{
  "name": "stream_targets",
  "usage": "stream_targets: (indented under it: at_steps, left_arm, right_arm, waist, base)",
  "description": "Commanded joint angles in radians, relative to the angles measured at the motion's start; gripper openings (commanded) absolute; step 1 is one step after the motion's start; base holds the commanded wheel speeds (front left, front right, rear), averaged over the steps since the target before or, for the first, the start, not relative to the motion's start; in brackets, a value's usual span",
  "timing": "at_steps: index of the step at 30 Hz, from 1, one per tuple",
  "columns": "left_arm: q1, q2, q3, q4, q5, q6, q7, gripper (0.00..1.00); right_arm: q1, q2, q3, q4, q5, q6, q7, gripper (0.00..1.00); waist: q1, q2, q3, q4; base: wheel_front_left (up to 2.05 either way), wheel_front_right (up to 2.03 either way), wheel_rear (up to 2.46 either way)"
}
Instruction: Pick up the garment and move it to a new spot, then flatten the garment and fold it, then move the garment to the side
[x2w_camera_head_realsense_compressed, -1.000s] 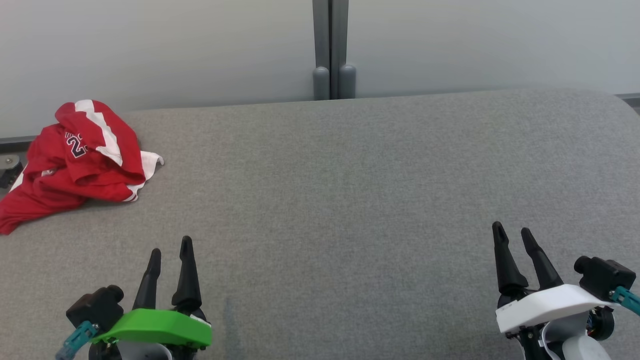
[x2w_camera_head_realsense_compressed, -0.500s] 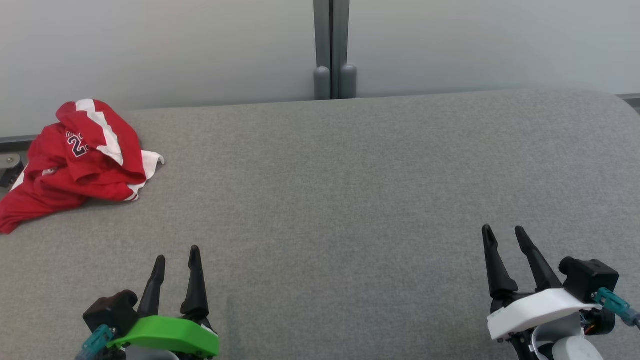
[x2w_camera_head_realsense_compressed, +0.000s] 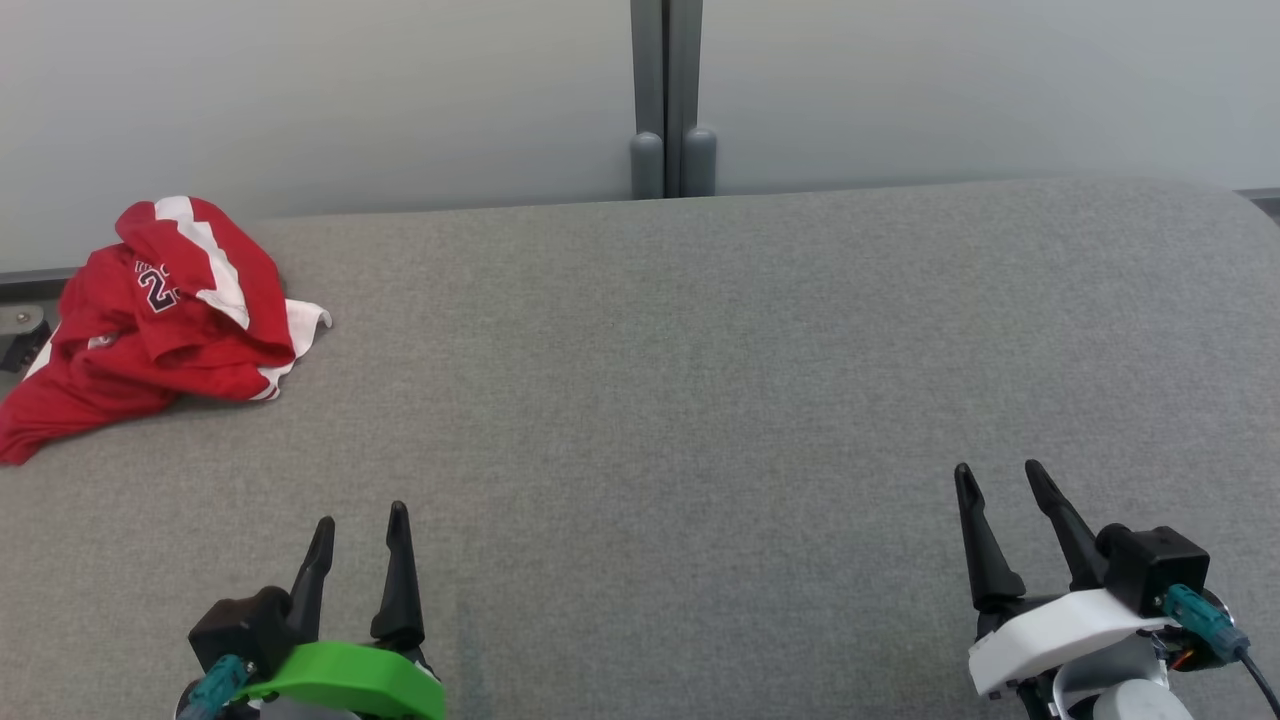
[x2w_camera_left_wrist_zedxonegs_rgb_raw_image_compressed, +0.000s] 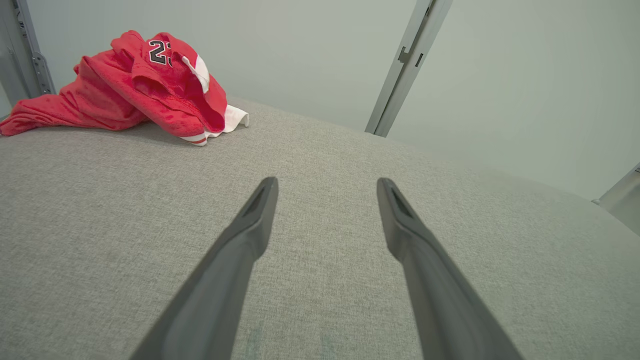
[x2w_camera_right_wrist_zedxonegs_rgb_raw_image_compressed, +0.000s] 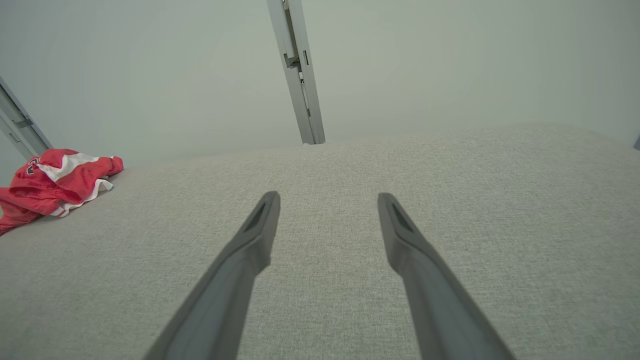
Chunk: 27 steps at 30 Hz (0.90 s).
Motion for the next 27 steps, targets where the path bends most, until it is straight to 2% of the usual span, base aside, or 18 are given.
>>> stream_targets:
  at_steps: [1, 27]
  left_arm:
    - [0.002, 0.008, -0.001, 0.001, 0.029, -0.006, -0.010, 1.00]
    - [0.014, 0.009, -0.020, 0.036, 0.153, -0.011, -0.051, 1.00]
  right_arm:
    - [0.002, -0.005, 0.000, -0.003, -0.033, 0.000, -0.013, 1.00]
    - [0.012, -0.007, 0.016, 0.002, -0.194, 0.000, -0.055, 1.00]
  waist:
    - [0.0000, 0.0000, 0.000, 0.000]
    - [0.0000, 0.0000, 0.005, 0.003]
  base:
    - [0.00, 0.00, 0.00]
    - [0.00, 0.00, 0.00]
